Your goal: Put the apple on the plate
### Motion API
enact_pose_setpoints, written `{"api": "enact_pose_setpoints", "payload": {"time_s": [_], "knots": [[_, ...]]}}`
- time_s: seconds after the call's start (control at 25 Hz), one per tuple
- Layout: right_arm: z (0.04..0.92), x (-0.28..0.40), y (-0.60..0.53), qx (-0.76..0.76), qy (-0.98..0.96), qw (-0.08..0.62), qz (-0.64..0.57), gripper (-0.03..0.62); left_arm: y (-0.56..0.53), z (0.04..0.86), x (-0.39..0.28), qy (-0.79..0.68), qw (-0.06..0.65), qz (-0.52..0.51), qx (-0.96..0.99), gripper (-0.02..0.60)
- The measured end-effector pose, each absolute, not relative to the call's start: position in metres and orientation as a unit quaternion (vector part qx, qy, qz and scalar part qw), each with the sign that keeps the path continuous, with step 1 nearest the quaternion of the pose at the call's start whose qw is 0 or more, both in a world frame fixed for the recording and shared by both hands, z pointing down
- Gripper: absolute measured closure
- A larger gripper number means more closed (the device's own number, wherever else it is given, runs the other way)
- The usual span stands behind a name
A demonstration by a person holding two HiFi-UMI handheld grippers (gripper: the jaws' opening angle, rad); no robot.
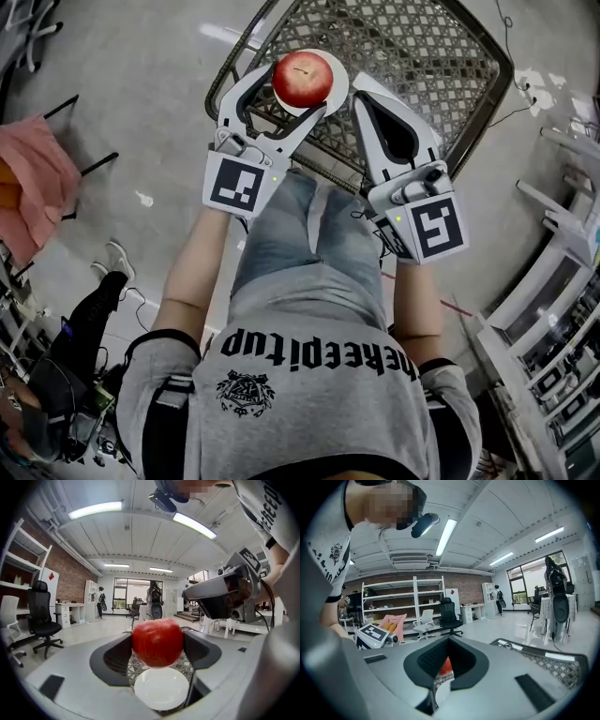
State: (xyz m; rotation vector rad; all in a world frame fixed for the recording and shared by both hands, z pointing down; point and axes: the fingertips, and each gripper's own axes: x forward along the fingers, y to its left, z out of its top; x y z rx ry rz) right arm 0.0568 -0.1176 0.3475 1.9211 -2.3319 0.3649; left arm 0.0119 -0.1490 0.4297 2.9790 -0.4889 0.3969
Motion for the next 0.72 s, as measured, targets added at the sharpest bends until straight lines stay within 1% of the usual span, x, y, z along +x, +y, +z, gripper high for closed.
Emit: {"api": "enact_pose_setpoints", "payload": {"time_s": [0.72], "knots": [[0.376,0.069,-0.114,0.639,-0.753,0.065,0.146,0.585,-0.148,0.489,0.025,-0.153,0.058,0.156,0.974,0.207]]}}
